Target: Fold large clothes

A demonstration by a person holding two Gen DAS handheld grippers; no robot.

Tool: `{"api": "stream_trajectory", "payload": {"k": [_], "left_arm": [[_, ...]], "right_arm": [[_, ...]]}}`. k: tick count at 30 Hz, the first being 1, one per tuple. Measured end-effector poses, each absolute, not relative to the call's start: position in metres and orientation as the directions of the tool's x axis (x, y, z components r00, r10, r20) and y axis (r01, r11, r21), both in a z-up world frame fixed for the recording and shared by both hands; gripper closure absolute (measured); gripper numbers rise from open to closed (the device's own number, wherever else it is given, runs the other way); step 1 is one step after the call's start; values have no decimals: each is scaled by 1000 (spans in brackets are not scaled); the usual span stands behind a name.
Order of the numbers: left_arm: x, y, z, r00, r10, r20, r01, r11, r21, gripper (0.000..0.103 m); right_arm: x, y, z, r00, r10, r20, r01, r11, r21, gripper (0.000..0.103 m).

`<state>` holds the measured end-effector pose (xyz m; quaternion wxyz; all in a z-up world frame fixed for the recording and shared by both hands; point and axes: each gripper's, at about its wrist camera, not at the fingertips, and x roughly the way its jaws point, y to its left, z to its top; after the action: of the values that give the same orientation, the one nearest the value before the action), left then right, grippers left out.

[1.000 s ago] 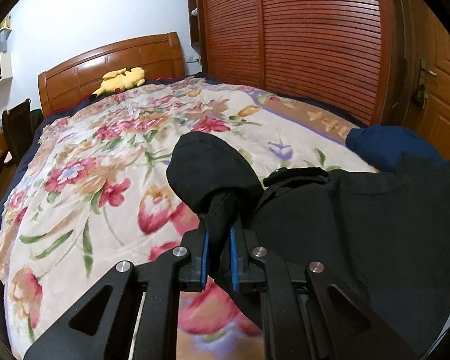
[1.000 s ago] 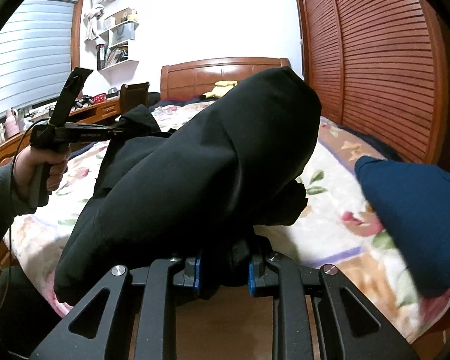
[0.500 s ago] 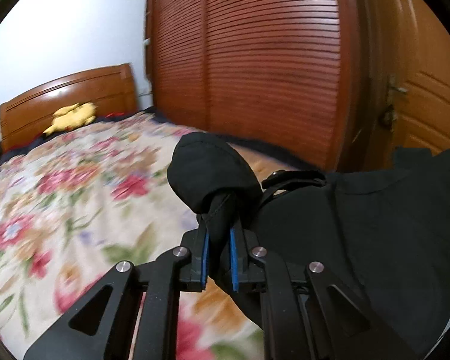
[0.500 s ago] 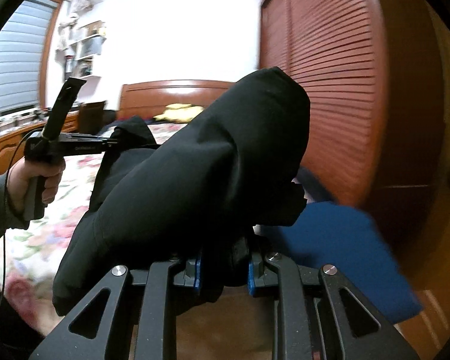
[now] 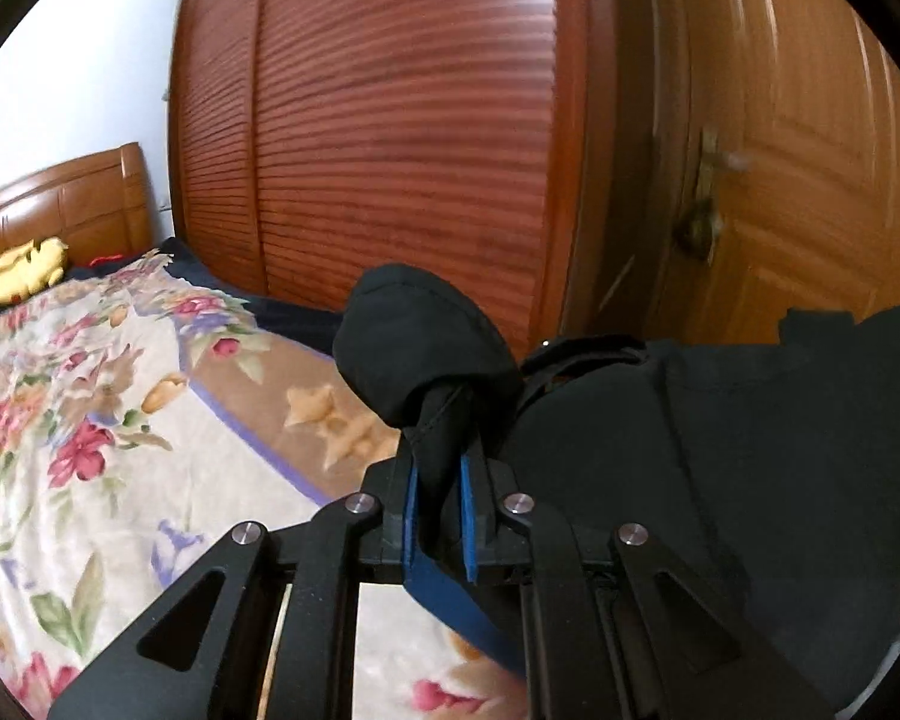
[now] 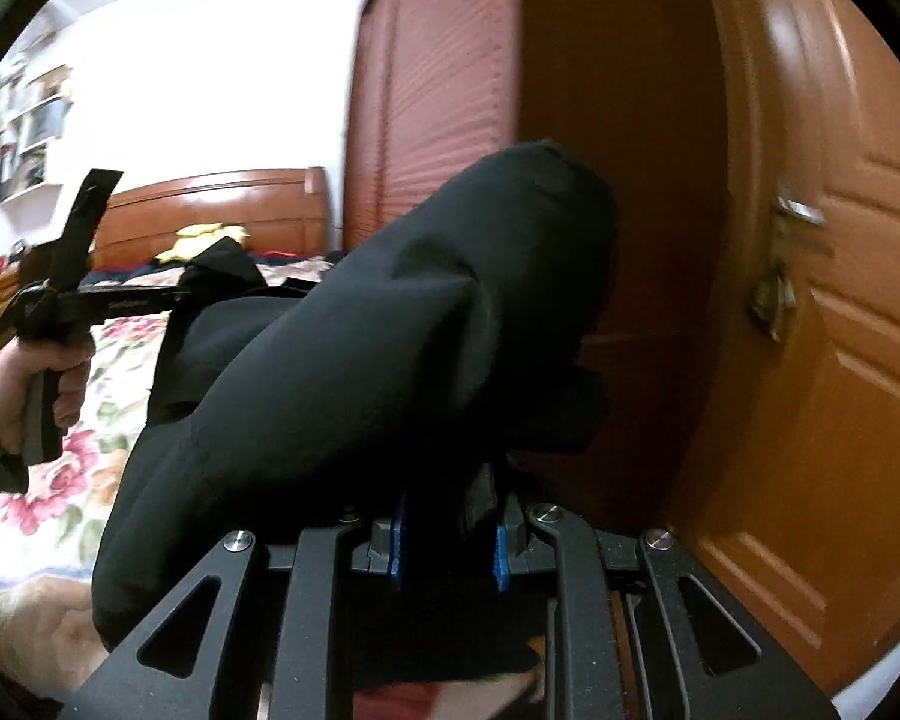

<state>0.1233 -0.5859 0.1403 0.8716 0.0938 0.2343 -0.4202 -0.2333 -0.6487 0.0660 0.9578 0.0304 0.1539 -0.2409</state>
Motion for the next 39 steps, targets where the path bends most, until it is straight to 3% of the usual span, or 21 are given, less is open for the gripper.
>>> {"api": "stream_trajectory", "payload": {"k": [3,7,10,15,17,19,21,31,39], "left_arm": [[131,-586,125,531,-650,-544,758,651,-40,89],[135,-554,116,479,-638,-603,748,656,-100,75],[121,-526,118,506,-625,-595,757,652,-42,64],[104,-467,129,527,-620,-581,758,652,-9,60],[94,-443,135,536,-620,-574,756,655,-1,53],[83,-421,141,551,-619,-560,750,662,6,32],[73,-399,146,565,-623,-542,742,670,3,24],[10,-292,144,640,-594,-486,681,732,2,24],[-8,-213,124,716,-519,-466,585,811,-5,24]], "right_arm": [[-228,-656,49,812,-443,-381,484,875,15,81],[-227,-648,41,792,-444,-420,510,859,53,75],[-231,-639,48,781,-454,-429,528,847,66,65],[-248,-611,67,770,-482,-418,547,836,44,55],[-258,-596,78,778,-490,-393,544,839,30,55],[-265,-581,89,787,-495,-368,539,842,20,55],[-269,-569,100,803,-490,-340,528,849,25,55],[-249,-542,125,843,-437,-313,459,888,-4,55],[-215,-492,108,898,-288,-333,300,954,-17,55]]}}
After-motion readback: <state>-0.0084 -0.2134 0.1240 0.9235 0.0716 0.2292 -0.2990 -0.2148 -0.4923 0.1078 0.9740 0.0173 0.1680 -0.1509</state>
